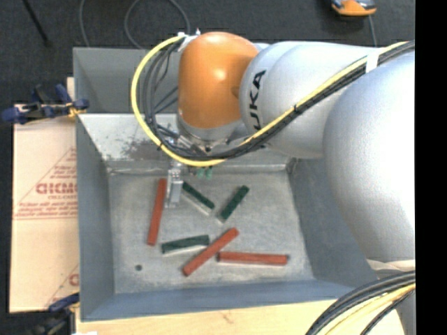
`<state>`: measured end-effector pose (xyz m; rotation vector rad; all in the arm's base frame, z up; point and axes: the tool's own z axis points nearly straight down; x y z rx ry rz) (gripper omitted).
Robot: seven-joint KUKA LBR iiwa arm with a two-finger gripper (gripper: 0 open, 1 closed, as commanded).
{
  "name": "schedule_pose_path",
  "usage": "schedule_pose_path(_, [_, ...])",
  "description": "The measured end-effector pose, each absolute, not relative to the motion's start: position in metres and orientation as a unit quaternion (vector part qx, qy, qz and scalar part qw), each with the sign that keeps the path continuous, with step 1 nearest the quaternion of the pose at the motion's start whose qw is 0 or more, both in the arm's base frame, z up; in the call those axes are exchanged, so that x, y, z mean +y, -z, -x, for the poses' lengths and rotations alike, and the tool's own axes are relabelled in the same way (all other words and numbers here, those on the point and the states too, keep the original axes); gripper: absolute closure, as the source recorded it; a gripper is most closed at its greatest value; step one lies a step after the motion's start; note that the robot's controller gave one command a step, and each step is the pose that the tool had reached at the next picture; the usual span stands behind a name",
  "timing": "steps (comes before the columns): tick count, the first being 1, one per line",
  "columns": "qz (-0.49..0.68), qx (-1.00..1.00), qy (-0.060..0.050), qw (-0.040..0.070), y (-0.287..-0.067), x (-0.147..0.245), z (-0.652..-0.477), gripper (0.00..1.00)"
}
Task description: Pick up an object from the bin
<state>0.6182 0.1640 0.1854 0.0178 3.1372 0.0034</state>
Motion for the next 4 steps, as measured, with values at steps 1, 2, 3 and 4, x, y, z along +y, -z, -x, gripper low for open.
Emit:
schedule_pose_path(1, [0.235, 0.972, 0.000, 0.000, -0.071, 0.149, -0.605, 0.00])
schedule_pose_path(2, [0.234, 0.972, -0.001, 0.002, -0.074, 0.150, -0.607, 1.00])
schedule_pose_path(3, [0.244, 0.970, 0.000, 0.007, -0.194, 0.156, -0.608, 1.00])
schedule_pose_path(4, [0.213, 0.977, -0.001, 0.004, -0.224, 0.156, -0.602, 1.00])
